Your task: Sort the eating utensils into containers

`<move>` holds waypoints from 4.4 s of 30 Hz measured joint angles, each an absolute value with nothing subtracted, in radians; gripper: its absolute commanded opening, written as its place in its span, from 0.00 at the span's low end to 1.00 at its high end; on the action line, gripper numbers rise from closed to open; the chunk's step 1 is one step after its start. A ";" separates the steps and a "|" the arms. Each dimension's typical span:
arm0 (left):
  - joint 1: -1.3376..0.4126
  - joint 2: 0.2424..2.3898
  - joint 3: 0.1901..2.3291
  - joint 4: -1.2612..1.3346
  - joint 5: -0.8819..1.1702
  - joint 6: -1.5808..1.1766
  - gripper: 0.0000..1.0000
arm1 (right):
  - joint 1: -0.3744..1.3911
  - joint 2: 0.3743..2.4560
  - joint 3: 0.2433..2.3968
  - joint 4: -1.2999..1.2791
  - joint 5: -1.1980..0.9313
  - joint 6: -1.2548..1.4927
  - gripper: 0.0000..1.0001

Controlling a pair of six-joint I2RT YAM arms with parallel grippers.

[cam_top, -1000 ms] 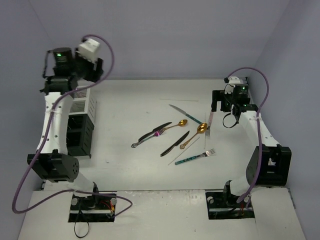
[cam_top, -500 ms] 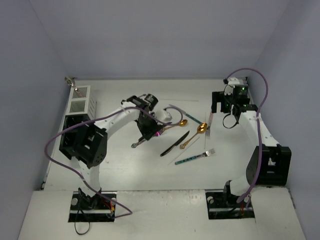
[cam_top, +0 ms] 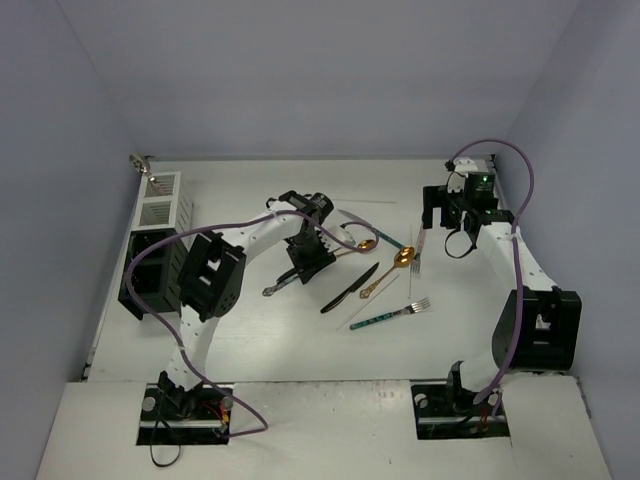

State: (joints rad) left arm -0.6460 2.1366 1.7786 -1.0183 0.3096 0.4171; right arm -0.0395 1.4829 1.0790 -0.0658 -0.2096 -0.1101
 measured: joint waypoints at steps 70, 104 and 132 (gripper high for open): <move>0.409 1.428 1.408 -0.201 0.644 -0.024 0.00 | -0.027 1.542 1.074 -0.062 -0.223 -0.093 1.00; 0.428 1.556 1.047 0.321 0.557 -0.085 0.51 | -0.025 1.546 1.074 -0.056 -0.221 -0.098 1.00; -0.355 1.914 1.943 -0.991 0.337 0.490 0.52 | -0.026 1.545 1.074 -0.056 -0.216 -0.098 1.00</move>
